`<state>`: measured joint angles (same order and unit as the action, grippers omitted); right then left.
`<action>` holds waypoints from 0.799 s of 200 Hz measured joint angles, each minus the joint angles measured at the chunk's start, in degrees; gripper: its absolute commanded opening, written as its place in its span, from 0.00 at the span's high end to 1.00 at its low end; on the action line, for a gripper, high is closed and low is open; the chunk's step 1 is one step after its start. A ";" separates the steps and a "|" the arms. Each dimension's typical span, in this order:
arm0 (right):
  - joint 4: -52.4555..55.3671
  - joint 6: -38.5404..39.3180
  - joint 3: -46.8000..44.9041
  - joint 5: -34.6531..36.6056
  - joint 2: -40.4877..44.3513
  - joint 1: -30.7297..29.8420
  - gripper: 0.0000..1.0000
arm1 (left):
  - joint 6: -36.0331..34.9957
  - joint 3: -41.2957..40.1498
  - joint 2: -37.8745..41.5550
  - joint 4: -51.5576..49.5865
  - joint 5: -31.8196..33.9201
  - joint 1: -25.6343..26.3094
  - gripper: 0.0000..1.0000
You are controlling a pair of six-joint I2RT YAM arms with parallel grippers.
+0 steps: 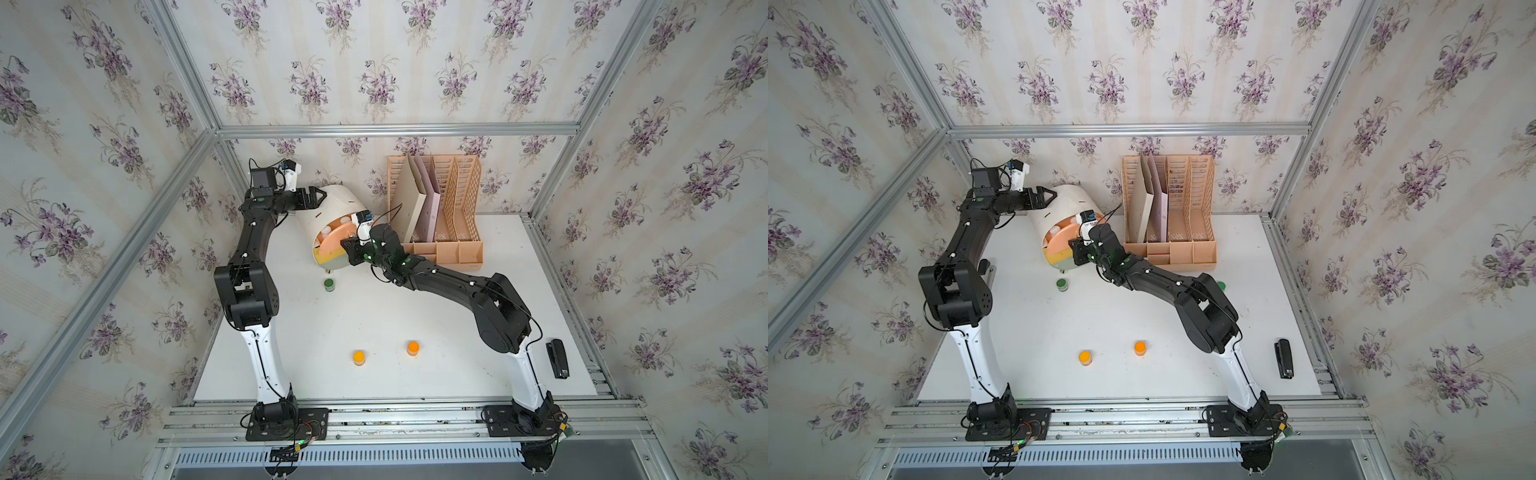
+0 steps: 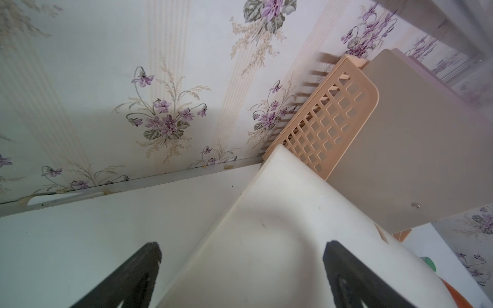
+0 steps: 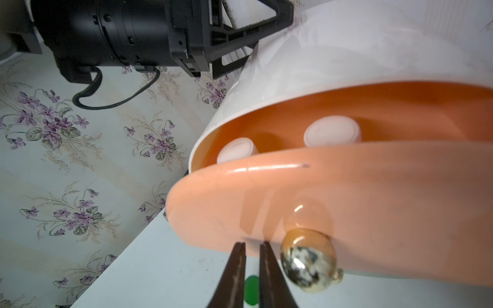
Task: Put the paint cans in the drawer according to color
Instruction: Close the drawer in the storage box.
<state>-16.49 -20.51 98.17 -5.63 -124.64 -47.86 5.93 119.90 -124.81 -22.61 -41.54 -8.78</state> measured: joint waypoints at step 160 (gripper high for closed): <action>-1.70 2.12 8.22 1.51 -5.44 -0.09 0.78 | -1.44 -0.15 0.74 0.26 -0.98 0.07 0.01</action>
<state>-18.20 -18.39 106.39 -4.12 -130.08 -47.94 4.49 119.74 -124.07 -22.35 -42.52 -8.71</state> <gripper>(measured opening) 0.194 0.991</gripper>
